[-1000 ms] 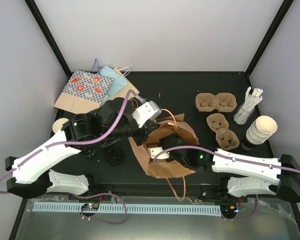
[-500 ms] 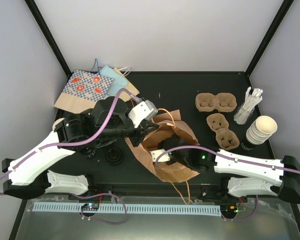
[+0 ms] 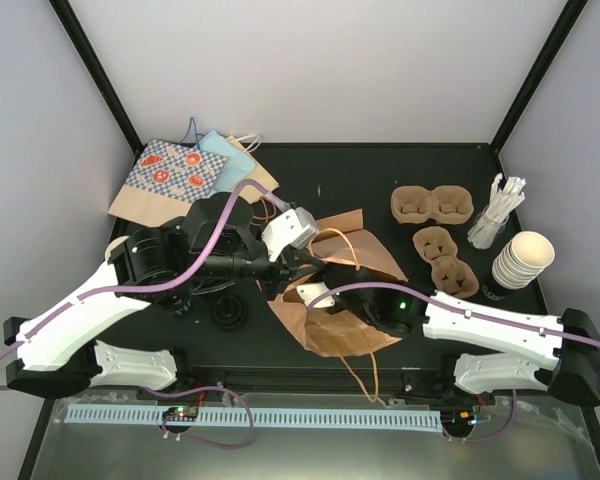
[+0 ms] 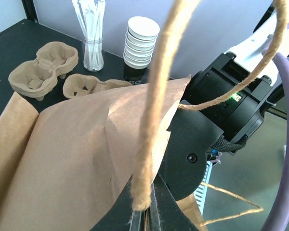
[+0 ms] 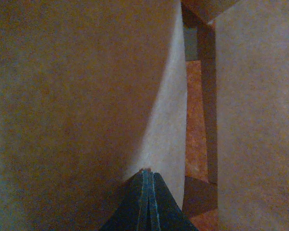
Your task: Pack the takeout coffee
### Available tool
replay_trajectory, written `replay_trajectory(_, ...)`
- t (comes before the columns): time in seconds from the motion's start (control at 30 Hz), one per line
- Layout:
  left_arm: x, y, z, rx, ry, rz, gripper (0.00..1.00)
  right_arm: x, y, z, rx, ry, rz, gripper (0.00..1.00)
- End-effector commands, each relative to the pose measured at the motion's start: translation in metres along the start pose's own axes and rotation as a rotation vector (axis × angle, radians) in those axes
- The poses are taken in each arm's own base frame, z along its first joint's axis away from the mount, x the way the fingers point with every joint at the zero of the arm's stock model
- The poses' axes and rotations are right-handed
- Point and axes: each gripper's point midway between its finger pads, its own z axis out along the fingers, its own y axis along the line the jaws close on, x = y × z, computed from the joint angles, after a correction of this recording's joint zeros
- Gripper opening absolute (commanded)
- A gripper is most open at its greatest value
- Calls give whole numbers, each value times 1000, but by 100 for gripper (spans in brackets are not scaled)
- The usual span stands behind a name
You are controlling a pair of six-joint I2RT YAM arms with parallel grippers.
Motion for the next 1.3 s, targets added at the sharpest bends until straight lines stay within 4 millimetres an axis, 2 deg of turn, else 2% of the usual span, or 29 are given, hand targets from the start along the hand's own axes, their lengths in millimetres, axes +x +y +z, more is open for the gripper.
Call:
replay_trajectory(0.0, -24, -26, -12, 120, -75, 7, 2, -2, -20, 4, 69, 28, -17, 1)
replay_trajectory(0.13, -32, -27, -19, 115, -106, 7, 1, -1, -10, 7, 36, 25, -41, 1)
replay_trajectory(0.33, -51, -6, -39, -31, -211, 17, 2, 8, 28, 11, -119, 47, -71, 1)
replay_trajectory(0.7, -44, 22, -5, -211, -127, 107, 2, 17, 74, -4, -380, 64, -68, 1)
replay_trajectory(0.9, -49, 22, -1, -265, -110, 182, 2, 22, 92, -14, -491, 83, -67, 1)
replay_trajectory(0.97, -47, 24, 9, -290, -85, 204, 1, 23, 97, -18, -527, 85, -66, 1)
replay_trajectory(1.27, -50, 26, 8, -361, -80, 274, 2, 19, 116, -33, -670, 72, -39, 1)
